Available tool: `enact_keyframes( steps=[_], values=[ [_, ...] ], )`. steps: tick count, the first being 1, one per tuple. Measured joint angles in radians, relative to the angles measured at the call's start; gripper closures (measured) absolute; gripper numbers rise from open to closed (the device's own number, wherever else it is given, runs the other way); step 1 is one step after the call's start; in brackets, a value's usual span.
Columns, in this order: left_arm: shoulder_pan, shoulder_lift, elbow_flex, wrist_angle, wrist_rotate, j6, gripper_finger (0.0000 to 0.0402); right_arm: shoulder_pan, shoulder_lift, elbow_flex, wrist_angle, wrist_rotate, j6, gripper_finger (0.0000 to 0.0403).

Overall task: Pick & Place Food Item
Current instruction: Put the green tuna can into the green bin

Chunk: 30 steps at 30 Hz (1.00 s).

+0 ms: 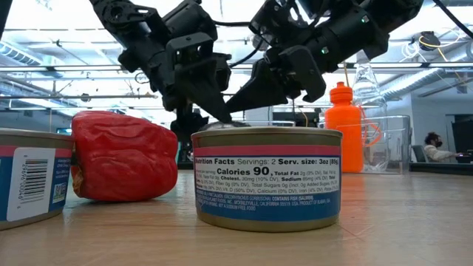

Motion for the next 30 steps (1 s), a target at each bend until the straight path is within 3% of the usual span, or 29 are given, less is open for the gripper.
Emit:
enact_keyframes(
  steps=[7, 17, 20, 30],
  values=[
    [-0.02, 0.022, 0.0, 0.005, -0.036, 0.022, 0.0137, 0.0, 0.0, 0.0, 0.0, 0.0, 0.0, 0.0403],
    [-0.022, 0.091, 0.001, 0.084, -0.039, 0.005, 0.0385, 0.0, 0.0, 0.0, -0.009, 0.018, 0.001, 0.0403],
    [-0.022, 0.089, 0.001, 0.086, -0.036, 0.006, 0.0386, 0.014, -0.024, 0.0, -0.064, 0.055, 0.004, 0.0403],
    [-0.022, 0.089, 0.001, 0.088, -0.039, 0.03, 0.0396, 0.078, -0.151, 0.0, -0.251, 0.022, 0.033, 0.0403]
  ],
)
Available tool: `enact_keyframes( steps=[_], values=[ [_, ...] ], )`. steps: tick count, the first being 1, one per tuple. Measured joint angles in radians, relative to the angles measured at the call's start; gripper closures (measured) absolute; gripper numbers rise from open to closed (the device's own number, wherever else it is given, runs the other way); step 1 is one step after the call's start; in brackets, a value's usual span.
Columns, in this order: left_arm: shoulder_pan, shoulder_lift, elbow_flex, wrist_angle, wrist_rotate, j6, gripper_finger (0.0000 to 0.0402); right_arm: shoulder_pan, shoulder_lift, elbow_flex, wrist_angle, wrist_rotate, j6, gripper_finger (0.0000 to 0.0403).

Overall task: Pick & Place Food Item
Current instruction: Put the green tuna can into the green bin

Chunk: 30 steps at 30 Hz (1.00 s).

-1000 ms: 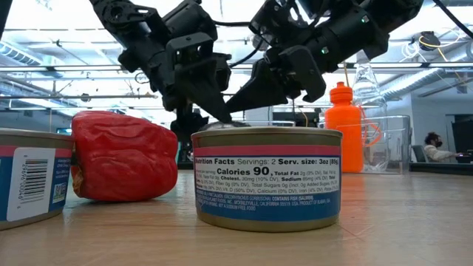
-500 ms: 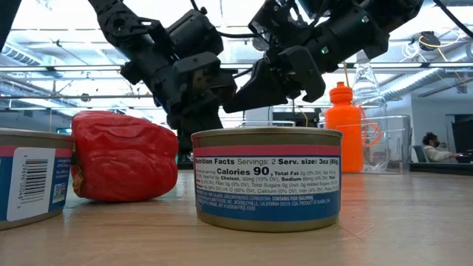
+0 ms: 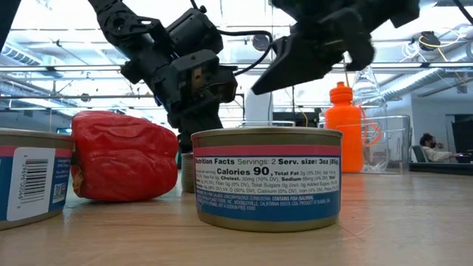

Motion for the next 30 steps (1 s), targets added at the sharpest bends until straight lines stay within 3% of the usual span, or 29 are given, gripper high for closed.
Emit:
enact_keyframes(
  steps=[5, 13, 16, 21, 25, 30],
  values=[
    [0.002, 0.0, 0.0, 0.029, -0.039, 0.017, 0.0399, 0.007, 0.001, 0.0, 0.003, -0.001, 0.018, 0.0403],
    [-0.007, -0.095, 0.0, 0.018, -0.088, 0.058, 0.04, -0.037, 0.003, -0.049, 0.004, 0.003, 0.179, 0.04],
    [-0.016, -0.124, 0.001, 0.007, -0.11, 0.071, 0.04, -0.069, 0.004, -0.08, 0.048, -0.017, 0.237, 0.0383],
    [-0.024, -0.138, 0.002, -0.025, -0.099, 0.068, 0.04, -0.109, 0.004, -0.099, 0.103, -0.143, 0.265, 0.0332],
    [-0.028, -0.137, 0.002, -0.085, -0.071, 0.063, 0.04, -0.098, 0.004, -0.099, 0.121, -0.198, 0.193, 0.0304],
    [-0.037, -0.137, 0.002, -0.131, -0.092, 0.069, 0.0397, -0.075, 0.004, -0.099, 0.12, -0.142, 0.16, 0.0306]
  ],
)
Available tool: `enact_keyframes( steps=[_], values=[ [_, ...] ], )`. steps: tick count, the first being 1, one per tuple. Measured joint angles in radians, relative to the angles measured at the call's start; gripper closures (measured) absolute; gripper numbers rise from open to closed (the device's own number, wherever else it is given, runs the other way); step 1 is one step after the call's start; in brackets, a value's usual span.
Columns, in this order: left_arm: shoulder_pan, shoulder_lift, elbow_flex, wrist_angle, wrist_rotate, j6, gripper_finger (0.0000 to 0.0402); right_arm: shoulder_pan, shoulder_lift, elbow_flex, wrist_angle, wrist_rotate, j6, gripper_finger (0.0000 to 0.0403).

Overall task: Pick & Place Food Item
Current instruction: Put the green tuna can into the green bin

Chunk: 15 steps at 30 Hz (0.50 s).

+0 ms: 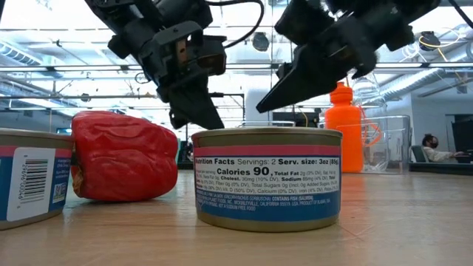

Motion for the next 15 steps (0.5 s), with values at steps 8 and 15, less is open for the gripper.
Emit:
enact_keyframes(
  steps=[8, 15],
  values=[
    [-0.002, 0.0, 0.0, -0.008, -0.038, 0.011, 0.0377, -0.071, 0.06, -0.001, 0.023, -0.04, 0.022, 0.032],
    [-0.002, 0.0, 0.0, -0.013, -0.076, 0.053, 0.0376, -0.093, 0.19, 0.035, 0.072, -0.109, 0.042, 0.0317]
  ],
)
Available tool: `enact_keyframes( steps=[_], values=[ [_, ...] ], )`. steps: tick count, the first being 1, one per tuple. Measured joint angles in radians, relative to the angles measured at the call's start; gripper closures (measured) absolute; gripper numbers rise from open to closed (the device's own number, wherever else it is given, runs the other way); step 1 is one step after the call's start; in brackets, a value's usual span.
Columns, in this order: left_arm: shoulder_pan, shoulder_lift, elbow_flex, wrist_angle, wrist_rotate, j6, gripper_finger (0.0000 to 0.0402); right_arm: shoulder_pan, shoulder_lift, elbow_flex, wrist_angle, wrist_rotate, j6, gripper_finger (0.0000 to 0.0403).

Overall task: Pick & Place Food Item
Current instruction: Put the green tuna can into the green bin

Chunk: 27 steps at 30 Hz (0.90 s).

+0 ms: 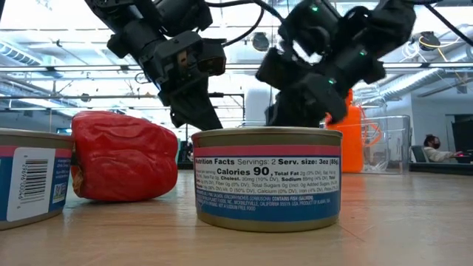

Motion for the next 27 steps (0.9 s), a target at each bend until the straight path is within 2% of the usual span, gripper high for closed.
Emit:
enact_keyframes(
  steps=[13, 23, 27],
  values=[
    [-0.001, 0.0, 0.0, 0.0, -0.002, 0.011, 0.0376, -0.047, 0.035, 0.028, -0.019, -0.037, 0.022, 0.0322],
    [-0.002, 0.0, 0.0, 0.0, 0.014, 0.011, 0.0376, -0.069, 0.049, 0.028, -0.055, -0.074, -0.005, 0.0364],
    [-0.003, 0.0, 0.0, 0.0, 0.014, 0.011, 0.0376, -0.077, 0.074, 0.029, -0.042, -0.087, -0.033, 0.0393]
  ],
)
